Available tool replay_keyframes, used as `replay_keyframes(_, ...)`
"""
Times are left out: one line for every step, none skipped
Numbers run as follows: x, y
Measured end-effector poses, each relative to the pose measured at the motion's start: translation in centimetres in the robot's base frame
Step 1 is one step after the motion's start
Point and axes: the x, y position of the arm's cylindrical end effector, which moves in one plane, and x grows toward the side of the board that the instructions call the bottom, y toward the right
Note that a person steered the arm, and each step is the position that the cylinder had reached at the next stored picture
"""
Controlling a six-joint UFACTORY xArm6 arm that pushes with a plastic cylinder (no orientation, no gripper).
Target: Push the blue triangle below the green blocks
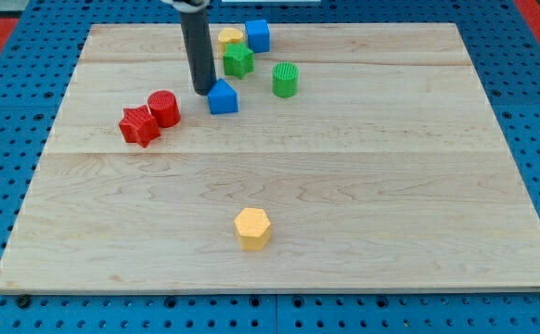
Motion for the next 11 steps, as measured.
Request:
replay_keyframes(1.4, 6.5)
replay_keyframes(1.0, 11.2)
replay_keyframes(-3.5, 10.5)
replay_keyframes(-6.3, 7.8)
replay_keyframes(0.6, 16.3)
replay_keyframes(9.2, 15.8)
replay_keyframes(6.7, 6.7)
replay_keyframes(2.0, -0.1)
replay_keyframes(0.2, 0.3)
replay_keyframes(6.8, 1.2)
replay_keyframes(4.9, 4.5)
